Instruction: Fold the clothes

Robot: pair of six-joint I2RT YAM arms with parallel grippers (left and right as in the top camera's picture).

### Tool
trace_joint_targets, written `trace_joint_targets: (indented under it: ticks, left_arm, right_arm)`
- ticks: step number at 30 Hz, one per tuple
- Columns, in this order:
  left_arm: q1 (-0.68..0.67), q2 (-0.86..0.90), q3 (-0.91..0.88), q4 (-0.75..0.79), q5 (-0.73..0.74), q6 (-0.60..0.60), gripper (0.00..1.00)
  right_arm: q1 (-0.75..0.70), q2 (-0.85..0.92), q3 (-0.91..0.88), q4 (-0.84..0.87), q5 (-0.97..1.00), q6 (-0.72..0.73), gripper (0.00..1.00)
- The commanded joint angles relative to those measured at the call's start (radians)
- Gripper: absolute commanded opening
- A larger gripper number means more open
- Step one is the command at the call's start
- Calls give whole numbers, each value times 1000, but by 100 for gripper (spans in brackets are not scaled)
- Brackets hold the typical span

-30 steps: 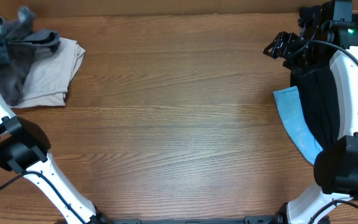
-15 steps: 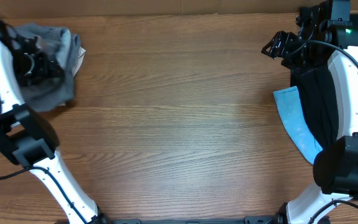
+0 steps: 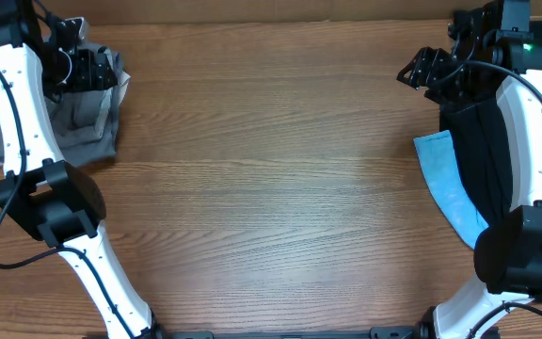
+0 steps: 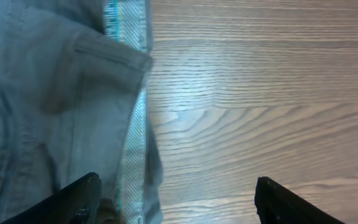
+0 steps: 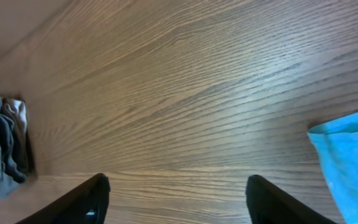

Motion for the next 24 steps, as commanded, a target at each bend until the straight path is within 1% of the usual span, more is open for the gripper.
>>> trace_joint_targets:
  ticks: [1,2,3,5,6,8,10,14,16,19,21,24]
  left_arm:
    - [-8,-33,37,2,176,66,83]
    - [-16,-34,46,5,241,84,94]
    - [-22,-34,53,5,274,95,99]
    - [-35,-34,77,8,354,116,100]
    - [-50,-34,98,17,405,117,100]
    - [-74,-34,114,34,452,105,100]
    - [-99,-34,116,37,481,74,100]
    - [-155,-34,110,34,414,57,100]
    - [-177,-34,110,47,363,57,100]
    - [-206,-34,110,46,263,56,100]
    - [-217,-34,110,46,199,57,100]
    - [-226,-34,110,46,118,57,100]
  right_arm:
    - [16,-5,10,-3,-11,-40,77]
    - [21,-10,27,-19,-9,-64,85]
    - [23,-12,40,-31,0,-71,86]
    - [30,-22,88,-79,46,-82,92]
    - [34,-34,143,-135,105,-82,95]
    - [36,-51,218,-213,166,-86,98]
    - [36,-74,310,-305,203,-86,98]
    - [36,-156,476,-470,241,-85,98]
    - [36,-200,519,-523,251,-85,100]
    - [36,-288,531,-534,244,-77,100]
    - [36,-339,531,-534,203,-77,100]
    - [36,-392,531,-534,179,-77,100]
